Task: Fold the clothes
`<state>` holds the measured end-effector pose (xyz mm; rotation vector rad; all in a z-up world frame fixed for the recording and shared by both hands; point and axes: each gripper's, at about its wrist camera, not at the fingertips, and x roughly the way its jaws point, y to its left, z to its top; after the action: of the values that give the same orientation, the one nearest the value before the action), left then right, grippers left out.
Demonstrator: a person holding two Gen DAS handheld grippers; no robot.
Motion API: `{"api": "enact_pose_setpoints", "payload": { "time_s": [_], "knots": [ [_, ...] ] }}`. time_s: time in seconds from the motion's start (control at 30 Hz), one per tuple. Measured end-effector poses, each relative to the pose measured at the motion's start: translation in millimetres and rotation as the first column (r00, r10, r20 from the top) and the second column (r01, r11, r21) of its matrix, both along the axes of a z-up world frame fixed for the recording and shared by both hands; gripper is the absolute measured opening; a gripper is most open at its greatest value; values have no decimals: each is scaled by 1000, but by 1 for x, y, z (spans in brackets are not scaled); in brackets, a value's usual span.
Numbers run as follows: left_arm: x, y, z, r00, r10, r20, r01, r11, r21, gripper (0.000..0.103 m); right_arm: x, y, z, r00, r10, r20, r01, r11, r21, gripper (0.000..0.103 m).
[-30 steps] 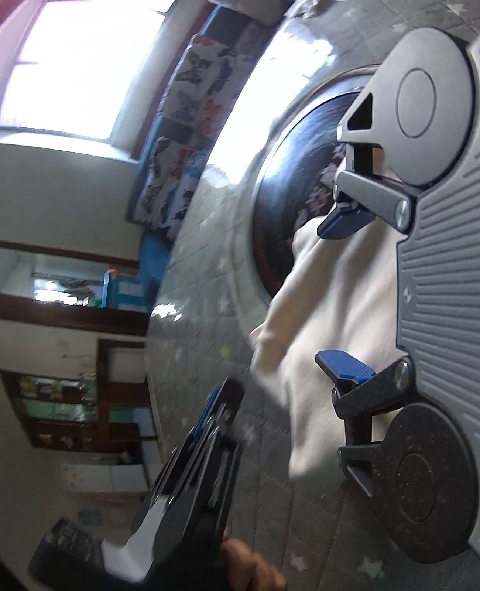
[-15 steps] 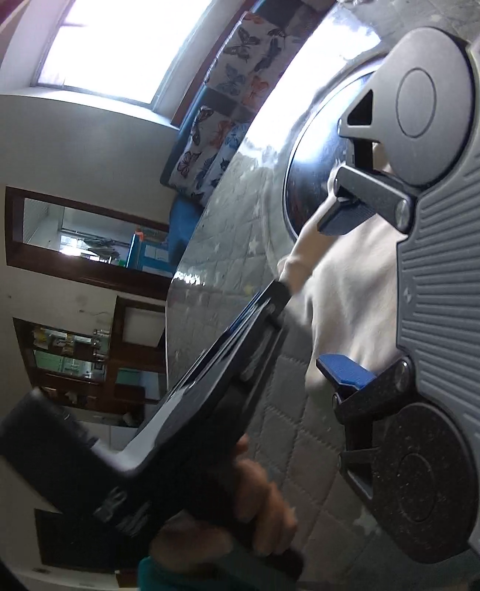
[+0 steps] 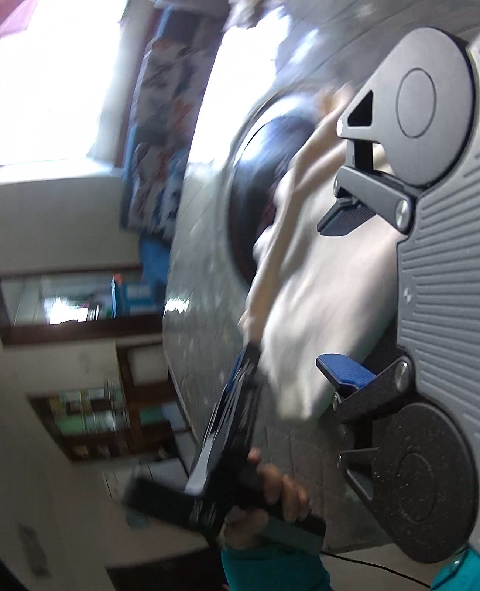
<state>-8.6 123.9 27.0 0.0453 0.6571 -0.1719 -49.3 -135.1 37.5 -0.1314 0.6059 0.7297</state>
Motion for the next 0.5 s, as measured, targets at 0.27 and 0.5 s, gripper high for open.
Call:
{"api": "enact_pose_setpoints", "payload": {
  "time_s": [0.27,0.5],
  "knots": [
    [-14,-29,19,995,-81,58,81,997,-7,23,7,-67,-10,981,-129,-146,143,985,91,58],
    [-20,-77,15,978,-203,40,204,978,-39,25,47,-103,-5,948,-286,-138,301,948,105,38]
  ]
}}
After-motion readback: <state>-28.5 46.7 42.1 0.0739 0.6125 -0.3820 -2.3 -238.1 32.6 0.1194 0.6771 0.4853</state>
